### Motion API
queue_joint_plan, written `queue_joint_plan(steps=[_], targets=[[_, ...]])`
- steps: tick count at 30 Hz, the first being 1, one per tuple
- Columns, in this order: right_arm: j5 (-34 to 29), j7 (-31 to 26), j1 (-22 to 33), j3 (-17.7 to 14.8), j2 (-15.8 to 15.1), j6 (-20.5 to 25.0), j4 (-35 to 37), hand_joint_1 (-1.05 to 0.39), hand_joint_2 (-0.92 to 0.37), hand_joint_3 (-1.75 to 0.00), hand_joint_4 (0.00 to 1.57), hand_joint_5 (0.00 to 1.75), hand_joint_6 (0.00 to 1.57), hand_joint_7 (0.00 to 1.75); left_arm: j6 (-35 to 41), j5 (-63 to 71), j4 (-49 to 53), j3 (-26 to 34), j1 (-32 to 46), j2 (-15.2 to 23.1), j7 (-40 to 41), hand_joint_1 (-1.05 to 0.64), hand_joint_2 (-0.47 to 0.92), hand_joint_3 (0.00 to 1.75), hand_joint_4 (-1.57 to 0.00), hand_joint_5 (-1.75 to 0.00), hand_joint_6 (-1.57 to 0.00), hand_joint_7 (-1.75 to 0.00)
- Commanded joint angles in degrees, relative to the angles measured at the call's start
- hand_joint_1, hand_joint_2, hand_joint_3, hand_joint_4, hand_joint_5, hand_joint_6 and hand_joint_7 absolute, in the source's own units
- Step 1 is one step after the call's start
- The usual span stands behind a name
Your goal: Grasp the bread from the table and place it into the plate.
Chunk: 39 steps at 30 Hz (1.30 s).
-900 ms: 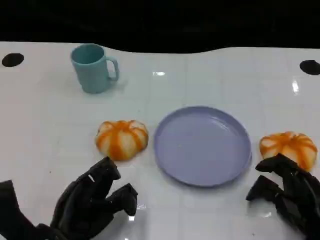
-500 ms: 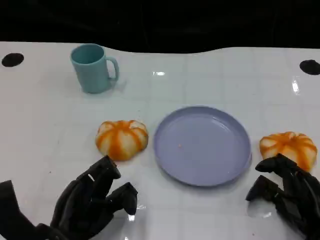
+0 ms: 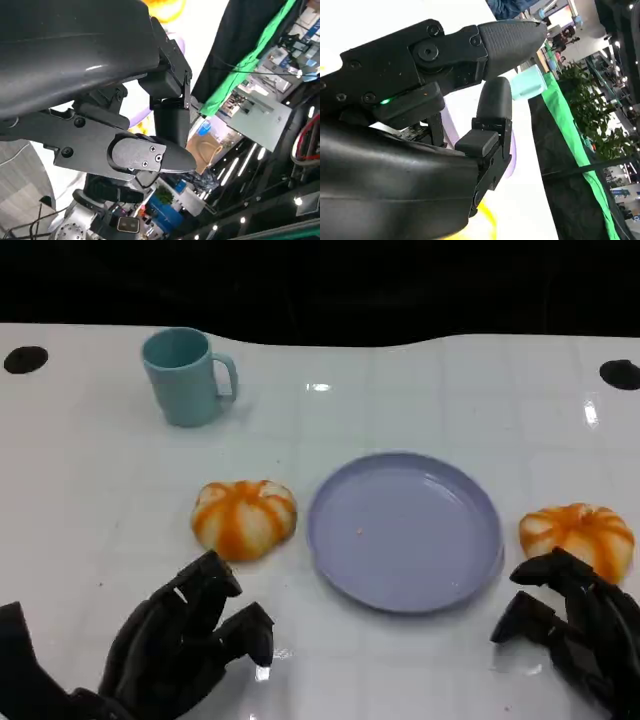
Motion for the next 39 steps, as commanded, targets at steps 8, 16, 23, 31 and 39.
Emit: queue_joint_plan(steps=[8,16,23,31,39], targets=[[0.0,-0.6,0.4,-0.1,-0.2,0.4,0.5,-0.56,-0.92,-0.2,0.66,1.51,0.62,1.16,-17.0,15.5,-6.5,-3.9,2.0,2.2,6.0,-0.48,0.92,0.09,-0.33,-1.1,-0.43,-0.4],[0.3,-0.8,0.6,0.0,0.5,0.6,-0.3,-0.57,-0.92,-0.19,0.67,1.53,0.65,1.16,-33.5,34.2,-6.9,-7.1,1.9,7.4,14.5,-0.51,0.92,0.05,-0.17,-0.8,-0.41,-0.1],[-0.7,-1.6,1.2,0.4,0.4,0.6,-0.8,-0.58,-0.92,-0.2,0.67,1.54,0.66,1.16,-39.7,52.4,-8.1,-9.7,0.1,13.1,25.9,-0.49,0.88,0.01,-0.05,-0.62,-0.36,-0.02],[-0.4,-0.1,0.9,0.2,0.0,-0.7,0.4,-0.52,-0.92,-0.25,0.65,1.53,0.59,1.21,-38.1,67.4,-10.6,-13.0,-1.8,18.1,33.7,-0.54,0.85,0.0,-0.01,-0.4,-0.31,-0.01],[0.0,0.9,0.5,-0.3,0.0,-0.8,1.0,-0.5,-0.92,-0.26,0.63,1.53,0.57,1.22,-35.8,75.0,-10.6,-15.8,-3.9,20.7,39.4,-0.56,0.84,0.0,0.0,-0.34,-0.29,0.0]])
